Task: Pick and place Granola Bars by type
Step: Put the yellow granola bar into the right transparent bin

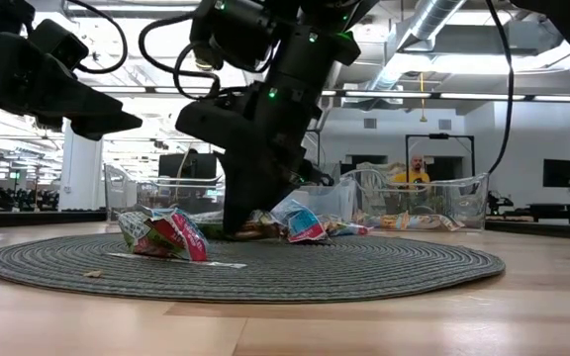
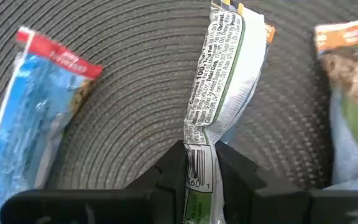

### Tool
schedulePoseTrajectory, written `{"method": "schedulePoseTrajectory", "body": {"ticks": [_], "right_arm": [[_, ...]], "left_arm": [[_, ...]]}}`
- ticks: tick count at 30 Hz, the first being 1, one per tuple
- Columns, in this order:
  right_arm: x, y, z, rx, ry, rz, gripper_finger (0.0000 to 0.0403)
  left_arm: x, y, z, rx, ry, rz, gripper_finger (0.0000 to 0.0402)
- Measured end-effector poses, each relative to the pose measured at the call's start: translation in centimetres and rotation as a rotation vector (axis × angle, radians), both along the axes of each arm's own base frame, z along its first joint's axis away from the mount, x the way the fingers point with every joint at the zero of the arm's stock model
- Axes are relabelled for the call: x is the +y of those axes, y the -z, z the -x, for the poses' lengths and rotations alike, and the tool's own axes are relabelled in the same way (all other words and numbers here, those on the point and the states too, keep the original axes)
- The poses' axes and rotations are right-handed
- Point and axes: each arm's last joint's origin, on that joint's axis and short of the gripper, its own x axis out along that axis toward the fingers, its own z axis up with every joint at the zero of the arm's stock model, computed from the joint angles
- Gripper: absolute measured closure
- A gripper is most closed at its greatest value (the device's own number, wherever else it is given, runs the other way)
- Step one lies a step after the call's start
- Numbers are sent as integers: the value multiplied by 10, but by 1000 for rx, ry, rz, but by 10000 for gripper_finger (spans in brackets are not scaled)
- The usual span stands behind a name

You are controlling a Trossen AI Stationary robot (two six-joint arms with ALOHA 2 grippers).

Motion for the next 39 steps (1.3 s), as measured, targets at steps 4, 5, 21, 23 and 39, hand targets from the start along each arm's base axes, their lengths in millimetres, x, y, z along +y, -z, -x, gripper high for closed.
{"method": "schedulePoseTrajectory", "body": {"ticks": [4,5,21,23,39], "right_arm": [[6,-3,0,-16,-12,-2,337],[7,-4,0,-19,-15,-2,337],[27,-53,-5,-28,-98,63,337],[28,-59,-1,-13,-115,71,337],[17,-137,49,45,-123,186,337]], "left_arm": [[0,0,0,0,0,0,107],[0,0,0,0,0,0,107],[0,0,0,0,0,0,107],[0,0,0,0,0,0,107],[0,0,0,0,0,0,107]]}}
